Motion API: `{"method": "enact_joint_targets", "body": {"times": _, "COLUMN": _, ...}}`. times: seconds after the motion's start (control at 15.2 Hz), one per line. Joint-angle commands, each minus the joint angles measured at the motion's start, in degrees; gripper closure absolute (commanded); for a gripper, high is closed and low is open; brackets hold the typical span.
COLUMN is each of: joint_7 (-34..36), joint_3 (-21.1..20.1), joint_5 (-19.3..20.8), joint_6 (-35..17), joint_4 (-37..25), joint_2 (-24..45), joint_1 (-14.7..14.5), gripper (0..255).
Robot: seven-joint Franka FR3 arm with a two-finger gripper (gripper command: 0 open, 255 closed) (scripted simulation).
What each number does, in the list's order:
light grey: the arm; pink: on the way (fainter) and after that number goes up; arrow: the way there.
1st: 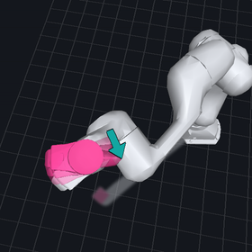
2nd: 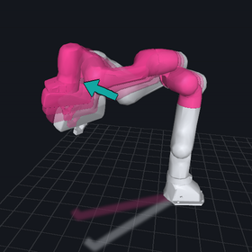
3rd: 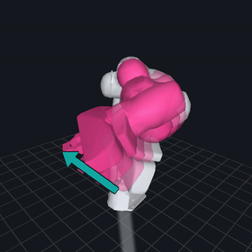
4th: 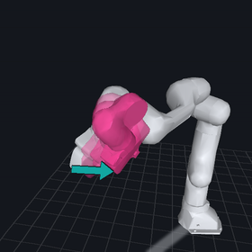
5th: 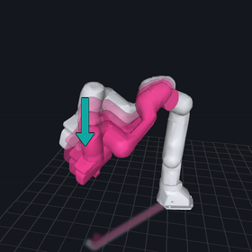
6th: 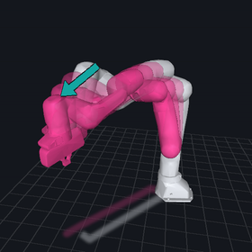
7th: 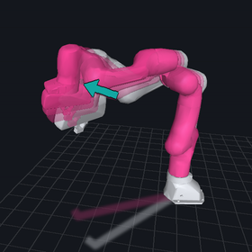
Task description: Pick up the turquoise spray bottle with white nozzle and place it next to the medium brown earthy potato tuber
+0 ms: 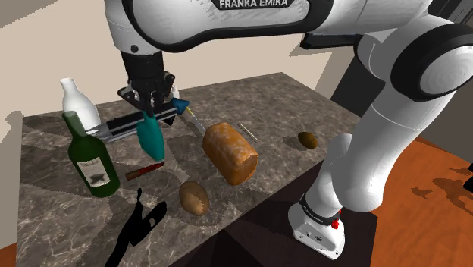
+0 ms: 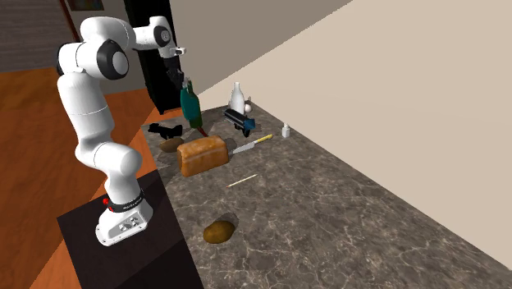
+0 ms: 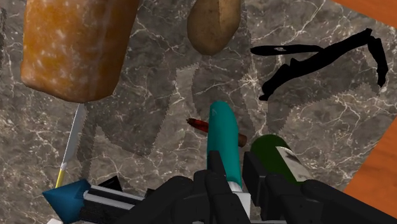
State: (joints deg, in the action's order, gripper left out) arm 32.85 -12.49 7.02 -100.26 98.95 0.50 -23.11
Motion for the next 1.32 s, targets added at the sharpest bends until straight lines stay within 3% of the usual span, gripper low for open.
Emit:
{"method": "enact_joint_targets", "body": {"times": 0.0, "joint_7": 0.08, "joint_3": 0.07, "joint_5": 0.00, "joint_6": -1.75, "joint_4": 1.85, "joint_2": -0.15, "joint_1": 0.07, "gripper": 255}}
{"method": "enact_joint_targets", "body": {"times": 1.25, "joint_7": 2.02, "joint_3": 0.16, "joint_5": 1.10, "joint_6": -15.89, "joint_4": 14.18, "joint_2": 1.83, "joint_1": 0.14, "gripper": 255}}
